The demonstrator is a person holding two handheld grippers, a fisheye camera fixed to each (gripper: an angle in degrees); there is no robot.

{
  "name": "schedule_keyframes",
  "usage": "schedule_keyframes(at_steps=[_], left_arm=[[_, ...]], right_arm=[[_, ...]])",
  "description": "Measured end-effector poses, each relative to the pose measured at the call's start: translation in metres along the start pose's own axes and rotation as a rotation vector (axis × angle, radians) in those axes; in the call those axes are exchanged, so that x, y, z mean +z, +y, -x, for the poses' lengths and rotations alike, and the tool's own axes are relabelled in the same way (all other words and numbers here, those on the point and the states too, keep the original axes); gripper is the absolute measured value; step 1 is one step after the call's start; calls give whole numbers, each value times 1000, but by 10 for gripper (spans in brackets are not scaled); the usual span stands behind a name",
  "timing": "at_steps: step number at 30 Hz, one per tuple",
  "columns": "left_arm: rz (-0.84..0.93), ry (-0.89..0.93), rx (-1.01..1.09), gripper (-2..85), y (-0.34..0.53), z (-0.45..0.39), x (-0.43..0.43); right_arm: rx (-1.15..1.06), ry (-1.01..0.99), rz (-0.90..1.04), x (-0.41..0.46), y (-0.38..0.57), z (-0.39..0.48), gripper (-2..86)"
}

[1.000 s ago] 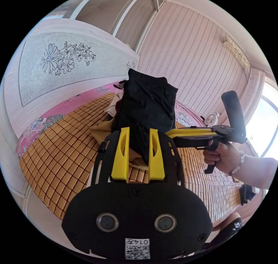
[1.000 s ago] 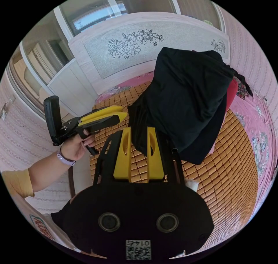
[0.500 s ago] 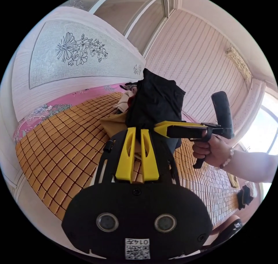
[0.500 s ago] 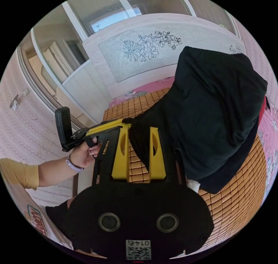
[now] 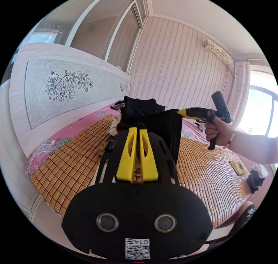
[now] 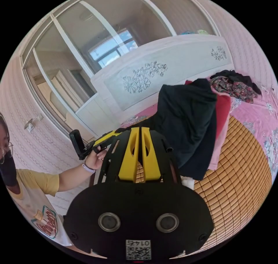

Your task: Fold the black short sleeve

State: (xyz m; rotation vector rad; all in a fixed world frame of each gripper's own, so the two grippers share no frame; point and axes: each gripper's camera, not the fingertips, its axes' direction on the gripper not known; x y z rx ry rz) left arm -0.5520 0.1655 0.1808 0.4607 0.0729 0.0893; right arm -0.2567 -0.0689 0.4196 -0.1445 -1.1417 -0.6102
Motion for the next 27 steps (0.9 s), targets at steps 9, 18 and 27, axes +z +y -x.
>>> schedule_keyframes(at_steps=[9,18,27], left_arm=[[-144,99,36,-10,-37,-43,-157],[-382,267,145,-10,-113,-132,-320],[-494,377,167,-10,-147,-193,-419]], right_arm=[[103,245,-328,-298,123,79,5],[-108,308,-517,-474,165,250,4],[-175,430,-712,-581,215,376,4]])
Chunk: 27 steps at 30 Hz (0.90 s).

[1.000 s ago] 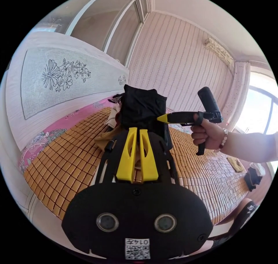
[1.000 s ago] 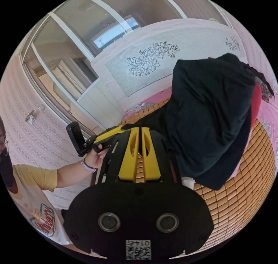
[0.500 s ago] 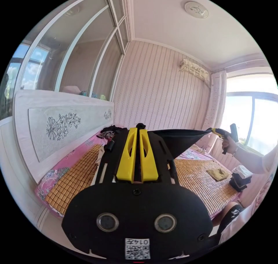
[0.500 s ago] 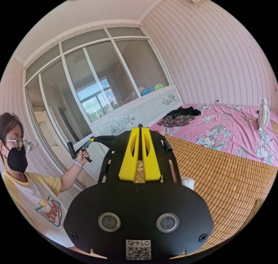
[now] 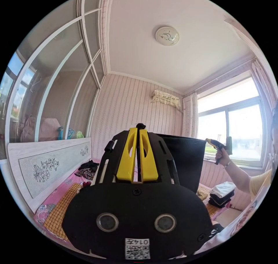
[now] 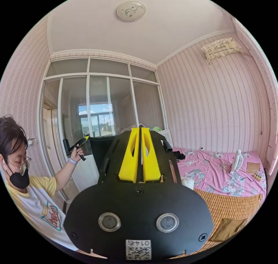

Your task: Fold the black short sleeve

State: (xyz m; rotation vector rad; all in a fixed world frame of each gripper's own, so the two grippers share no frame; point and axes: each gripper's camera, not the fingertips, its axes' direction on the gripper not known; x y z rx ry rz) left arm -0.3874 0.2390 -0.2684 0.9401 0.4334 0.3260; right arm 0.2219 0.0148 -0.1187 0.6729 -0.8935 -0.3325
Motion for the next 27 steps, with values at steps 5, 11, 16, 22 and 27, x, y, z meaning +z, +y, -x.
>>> schedule_keyframes(at_steps=[5,11,16,22,27], left_arm=[[-92,76,90,-10,-21,-49,-33],[-233,154,145,-8,-52,-80,-61],[-241,134,158,-7,-71,-85,-33],[127,-3,90,-9,-30,-58,101],[410,-59,-47,-10,51,-20,224]], right_arm=[[-97,32,-97,-82,1,42,4],[-254,29,-205,-160,-11,98,5],[-292,56,-199,-164,-41,101,5],[-88,212,209,-51,-16,-5,5],[184,288,454,37,54,-118,4]])
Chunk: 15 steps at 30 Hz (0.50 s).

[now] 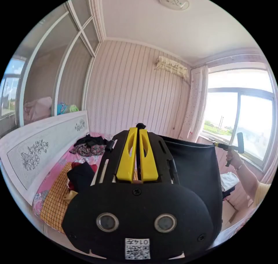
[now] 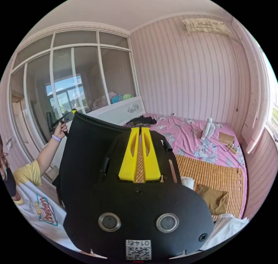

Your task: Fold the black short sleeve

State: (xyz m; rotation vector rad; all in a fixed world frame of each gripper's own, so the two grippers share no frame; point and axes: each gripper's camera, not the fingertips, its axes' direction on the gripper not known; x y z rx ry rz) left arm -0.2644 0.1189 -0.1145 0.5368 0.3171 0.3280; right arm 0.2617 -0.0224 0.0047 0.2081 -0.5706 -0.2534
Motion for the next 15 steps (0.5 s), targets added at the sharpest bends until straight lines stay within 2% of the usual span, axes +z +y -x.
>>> schedule_keyframes(at_steps=[3,5,7,9,12,15], left_arm=[[47,24,-56,-10,-1,8,56],[-25,43,-44,-10,-24,5,74],[-114,96,-15,-10,-44,0,77],[-170,127,19,-10,-55,-6,79],[-168,135,67,-10,-47,-7,91],[-66,142,78,-10,-6,2,115]], right_arm=[[110,2,-43,27,-21,-39,4],[123,-3,-168,16,-46,-50,4],[93,-50,-379,-8,-73,-51,4],[27,-47,-464,-19,-84,-44,4],[-77,-10,-467,-16,-74,-34,4],[-113,-16,-372,6,-33,-40,5]])
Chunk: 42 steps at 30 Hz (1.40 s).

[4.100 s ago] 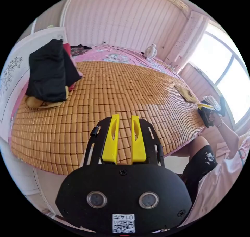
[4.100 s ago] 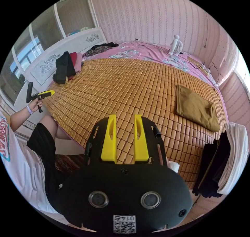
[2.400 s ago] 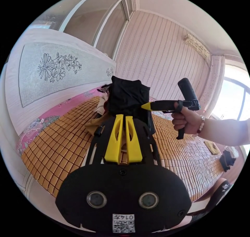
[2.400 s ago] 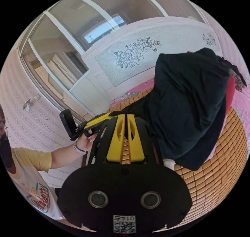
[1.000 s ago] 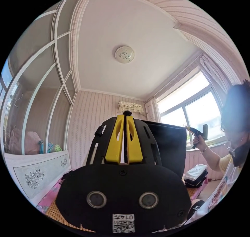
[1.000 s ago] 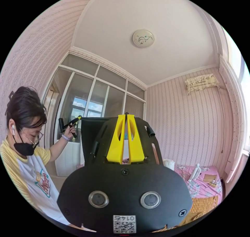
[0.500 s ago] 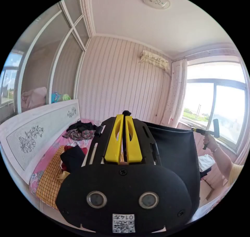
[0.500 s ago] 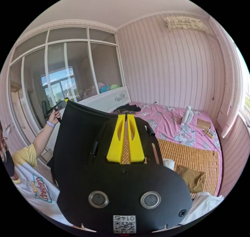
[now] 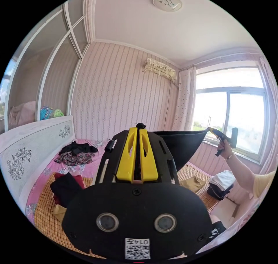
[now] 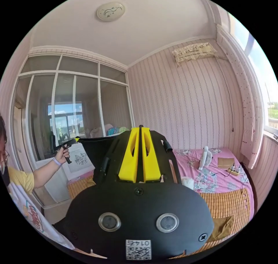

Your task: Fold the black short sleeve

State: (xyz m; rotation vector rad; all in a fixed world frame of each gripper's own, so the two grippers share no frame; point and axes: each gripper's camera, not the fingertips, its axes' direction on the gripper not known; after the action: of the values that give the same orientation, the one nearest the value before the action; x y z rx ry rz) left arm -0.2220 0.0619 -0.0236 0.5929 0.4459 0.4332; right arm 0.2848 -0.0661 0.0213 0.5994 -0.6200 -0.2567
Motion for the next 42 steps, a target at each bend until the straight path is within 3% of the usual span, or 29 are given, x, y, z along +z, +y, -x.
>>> schedule_keyframes(at_steps=[5,13,21,24,30,35,39,42], left_arm=[[337,12,-38,-10,123,19,56],[693,12,-289,-10,280,55,123],[926,26,-348,-7,336,66,149],[978,33,-387,-1,343,73,155],[1064,-11,-424,37,346,87,158],[1030,-50,-442,48,345,93,169],[1042,-63,-382,50,343,87,188],[1096,-106,-326,54,346,83,207]], right_arm=[[53,62,279,21,120,-15,5],[407,88,748,76,302,-64,6],[533,89,1039,102,355,-78,9],[484,229,1155,110,358,-79,12],[525,171,1136,130,349,-80,55],[531,115,1210,164,362,-69,83],[324,196,1186,174,349,-45,64],[240,114,1150,180,344,-34,61]])
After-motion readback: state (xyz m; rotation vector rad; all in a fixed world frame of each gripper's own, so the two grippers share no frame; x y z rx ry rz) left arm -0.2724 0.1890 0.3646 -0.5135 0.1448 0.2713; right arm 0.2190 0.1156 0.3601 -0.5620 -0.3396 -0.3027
